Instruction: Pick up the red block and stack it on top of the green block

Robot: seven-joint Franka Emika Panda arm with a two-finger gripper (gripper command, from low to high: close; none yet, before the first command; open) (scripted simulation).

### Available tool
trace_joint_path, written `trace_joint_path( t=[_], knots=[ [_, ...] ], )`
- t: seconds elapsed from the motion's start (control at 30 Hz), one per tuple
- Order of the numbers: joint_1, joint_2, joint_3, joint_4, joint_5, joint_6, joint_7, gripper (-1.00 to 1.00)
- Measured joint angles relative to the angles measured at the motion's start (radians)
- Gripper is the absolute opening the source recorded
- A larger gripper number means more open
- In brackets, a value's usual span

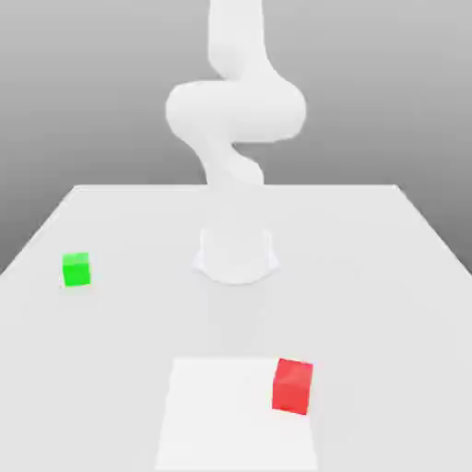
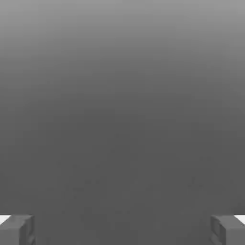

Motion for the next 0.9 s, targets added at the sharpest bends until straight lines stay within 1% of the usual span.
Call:
trace_joint_path(
  t=[0.1, 0.23, 0.33, 0.43, 0.5, 0.57, 0.67, 0.77, 0.9],
  knots=[
    [0.033, 0.123, -0.008, -0.062, 0.063, 0.065, 0.018, 0.0],
    [0.066, 0.276, 0.004, -0.138, 0.124, 0.144, 0.053, 0.0],
    [0.082, 0.387, 0.028, -0.195, 0.15, 0.204, 0.093, 0.0],
    [0.091, 0.496, 0.058, -0.252, 0.15, 0.266, 0.151, 0.0],
    [0.093, 0.566, 0.078, -0.292, 0.129, 0.31, 0.206, 0.0],
    [0.088, 0.635, 0.1, -0.331, 0.087, 0.354, 0.275, 0.0],
    [0.1, 0.731, 0.099, -0.383, -0.025, 0.421, 0.407, 0.0],
    [0.107, 0.819, 0.08, -0.383, -0.076, 0.494, 0.454, 0.0],
    [0.124, 0.941, 0.057, -0.368, -0.103, 0.597, 0.476, 0.0]
  ],
)
